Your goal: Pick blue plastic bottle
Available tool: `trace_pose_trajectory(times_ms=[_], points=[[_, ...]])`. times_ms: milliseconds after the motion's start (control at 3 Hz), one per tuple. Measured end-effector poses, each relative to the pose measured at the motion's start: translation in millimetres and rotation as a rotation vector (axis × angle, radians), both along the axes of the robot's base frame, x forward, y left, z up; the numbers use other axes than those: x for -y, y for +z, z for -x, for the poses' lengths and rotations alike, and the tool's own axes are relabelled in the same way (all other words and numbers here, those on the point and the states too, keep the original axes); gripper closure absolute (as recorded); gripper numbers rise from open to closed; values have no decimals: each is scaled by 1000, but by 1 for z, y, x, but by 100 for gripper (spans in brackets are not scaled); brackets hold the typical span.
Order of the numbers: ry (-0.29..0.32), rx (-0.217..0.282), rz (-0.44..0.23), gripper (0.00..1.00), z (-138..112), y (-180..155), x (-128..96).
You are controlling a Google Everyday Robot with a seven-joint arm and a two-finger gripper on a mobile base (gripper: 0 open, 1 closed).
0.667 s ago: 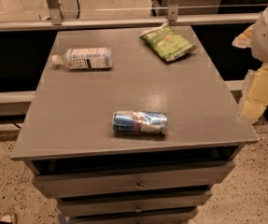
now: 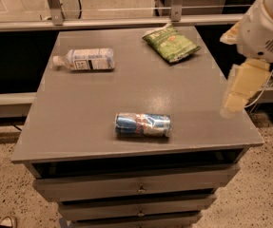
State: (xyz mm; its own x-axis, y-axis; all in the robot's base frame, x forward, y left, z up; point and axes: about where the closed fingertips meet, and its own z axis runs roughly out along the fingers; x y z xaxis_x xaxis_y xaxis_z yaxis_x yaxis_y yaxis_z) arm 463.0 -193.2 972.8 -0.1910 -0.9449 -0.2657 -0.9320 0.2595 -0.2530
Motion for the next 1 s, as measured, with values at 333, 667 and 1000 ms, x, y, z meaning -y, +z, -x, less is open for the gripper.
trace_pose_trajectory(times_ms=[333, 667, 1000], points=[[40, 37, -81, 0, -53, -7, -49], [69, 77, -151, 0, -106, -9, -97], [81, 109, -229, 0, -153, -15, -144]])
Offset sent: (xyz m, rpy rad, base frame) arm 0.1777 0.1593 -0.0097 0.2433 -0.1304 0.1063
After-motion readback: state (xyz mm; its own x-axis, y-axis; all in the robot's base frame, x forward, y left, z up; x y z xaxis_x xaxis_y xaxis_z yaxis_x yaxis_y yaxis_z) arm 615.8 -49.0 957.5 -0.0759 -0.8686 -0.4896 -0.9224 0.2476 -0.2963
